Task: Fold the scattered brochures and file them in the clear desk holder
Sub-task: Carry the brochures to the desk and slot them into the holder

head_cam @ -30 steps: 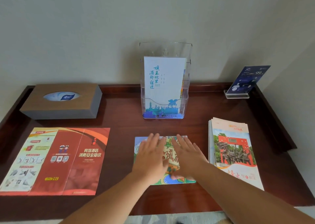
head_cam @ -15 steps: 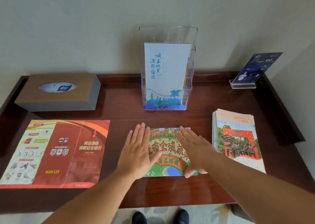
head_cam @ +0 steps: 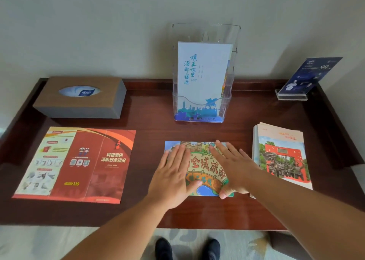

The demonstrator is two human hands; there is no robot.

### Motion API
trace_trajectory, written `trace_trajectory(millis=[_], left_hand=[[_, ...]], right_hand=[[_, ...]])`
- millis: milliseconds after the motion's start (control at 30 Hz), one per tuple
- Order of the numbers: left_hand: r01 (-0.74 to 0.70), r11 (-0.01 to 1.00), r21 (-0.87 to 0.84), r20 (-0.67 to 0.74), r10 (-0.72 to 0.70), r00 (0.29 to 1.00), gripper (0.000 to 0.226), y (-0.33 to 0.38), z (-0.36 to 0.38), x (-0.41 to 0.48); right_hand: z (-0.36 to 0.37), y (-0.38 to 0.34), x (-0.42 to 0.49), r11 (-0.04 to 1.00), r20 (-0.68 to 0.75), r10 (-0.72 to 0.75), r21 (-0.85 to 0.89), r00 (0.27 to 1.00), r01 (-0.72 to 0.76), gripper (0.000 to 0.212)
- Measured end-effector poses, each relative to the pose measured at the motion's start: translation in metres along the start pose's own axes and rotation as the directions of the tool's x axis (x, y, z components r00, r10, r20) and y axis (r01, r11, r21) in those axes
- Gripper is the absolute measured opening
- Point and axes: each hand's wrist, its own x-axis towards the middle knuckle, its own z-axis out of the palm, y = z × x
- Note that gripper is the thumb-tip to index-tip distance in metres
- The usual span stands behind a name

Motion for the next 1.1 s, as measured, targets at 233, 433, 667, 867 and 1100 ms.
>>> trace_trajectory(millis=[233,433,667,867,1100], left_hand=[[0.149,0.989,0.022,0.115,-0.151,0.982,0.091,-0.024,-0.009,-0.028],[0.202,0.979,0.003,0.169,-0.199,0.965,0.079,-0.010,-0.036,-0.021],[0.344,0.931,-0.122,0.066,-0.338,0.939,0.068,-0.029,-0.052,-0.069],[0.521,0.845,-0.119,0.043,-0.520,0.853,0.065,-0.098,-0.063,-0.120],[0.521,0.848,-0.103,0.025,-0.521,0.853,0.063,-0.171,-0.053,-0.140]], right_hand=[[-0.009,-0.001,-0.002,0.996,0.051,0.007,-0.086,0.999,-0.003,0.147],[-0.021,-0.014,-0.002,0.989,0.108,0.068,-0.139,0.992,-0.053,0.143],[-0.042,-0.069,0.013,0.999,-0.121,-0.047,0.017,0.991,0.049,0.088],[-0.041,-0.159,0.008,0.889,-0.136,-0.149,0.415,0.980,0.192,0.064],[-0.042,-0.229,0.027,0.730,-0.079,-0.021,0.680,0.997,0.069,0.043]])
